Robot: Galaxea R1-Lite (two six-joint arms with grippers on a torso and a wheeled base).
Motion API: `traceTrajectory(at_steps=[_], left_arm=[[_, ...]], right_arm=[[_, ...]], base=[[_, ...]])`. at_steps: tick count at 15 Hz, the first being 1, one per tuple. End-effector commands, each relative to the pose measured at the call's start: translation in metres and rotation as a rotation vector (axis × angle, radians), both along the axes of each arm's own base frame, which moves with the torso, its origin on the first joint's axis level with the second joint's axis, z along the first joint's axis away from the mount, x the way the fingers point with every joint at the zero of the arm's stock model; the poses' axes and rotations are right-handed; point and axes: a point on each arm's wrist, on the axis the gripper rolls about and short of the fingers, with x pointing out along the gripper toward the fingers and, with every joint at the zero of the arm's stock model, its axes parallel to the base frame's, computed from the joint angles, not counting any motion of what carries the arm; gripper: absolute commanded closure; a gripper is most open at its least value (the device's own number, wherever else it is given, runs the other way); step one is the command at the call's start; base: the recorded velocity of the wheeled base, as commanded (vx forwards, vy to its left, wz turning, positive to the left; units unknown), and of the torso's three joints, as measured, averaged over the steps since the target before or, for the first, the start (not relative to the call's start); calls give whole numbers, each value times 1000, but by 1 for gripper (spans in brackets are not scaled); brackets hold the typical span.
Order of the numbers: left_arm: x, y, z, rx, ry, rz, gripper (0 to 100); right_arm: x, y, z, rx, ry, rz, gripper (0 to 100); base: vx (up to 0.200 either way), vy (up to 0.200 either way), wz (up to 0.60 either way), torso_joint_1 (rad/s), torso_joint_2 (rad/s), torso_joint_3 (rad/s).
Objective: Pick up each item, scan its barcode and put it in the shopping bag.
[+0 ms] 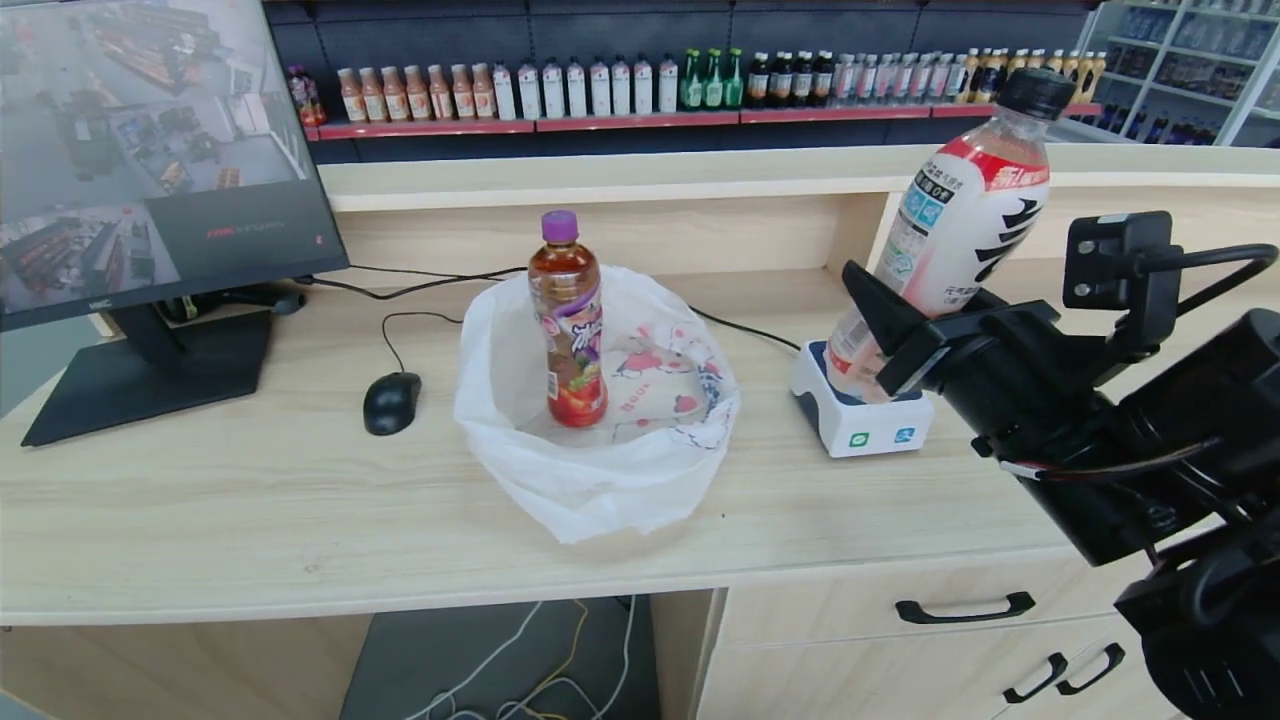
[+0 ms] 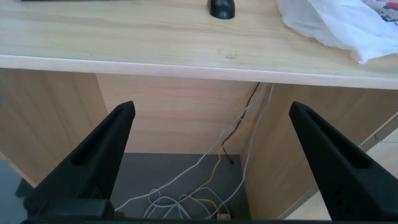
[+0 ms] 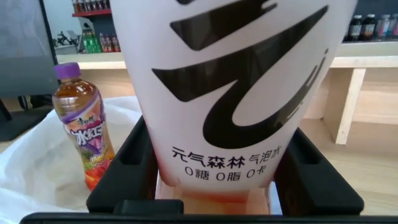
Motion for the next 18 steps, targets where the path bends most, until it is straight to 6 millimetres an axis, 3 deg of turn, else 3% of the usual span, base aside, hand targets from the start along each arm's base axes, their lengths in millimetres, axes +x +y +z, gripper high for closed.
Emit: traceTrajectory(at_steps=[1,2,5,9,18], left_arm=[[0,0,0,0,0,1,0],[0,0,0,-1,-2,1,0],[0,0,0,0,0,1,0],[0,0,0,3,0,1,0],[0,0,0,3,0,1,0]], right_arm=[[2,1,3,7,-12,1,100],[4,3,10,23,-40,1,100],[6,5,3,9,-16,3,100],[10,7,-1,0,-5,5,100],[52,38,-33,-58,34,9,100]], base=[[0,200,0,2,2,-7],[0,200,0,-2,2,2],[0,200,0,1,1,1],[0,0,0,0,0,0],[0,0,0,0,0,0]])
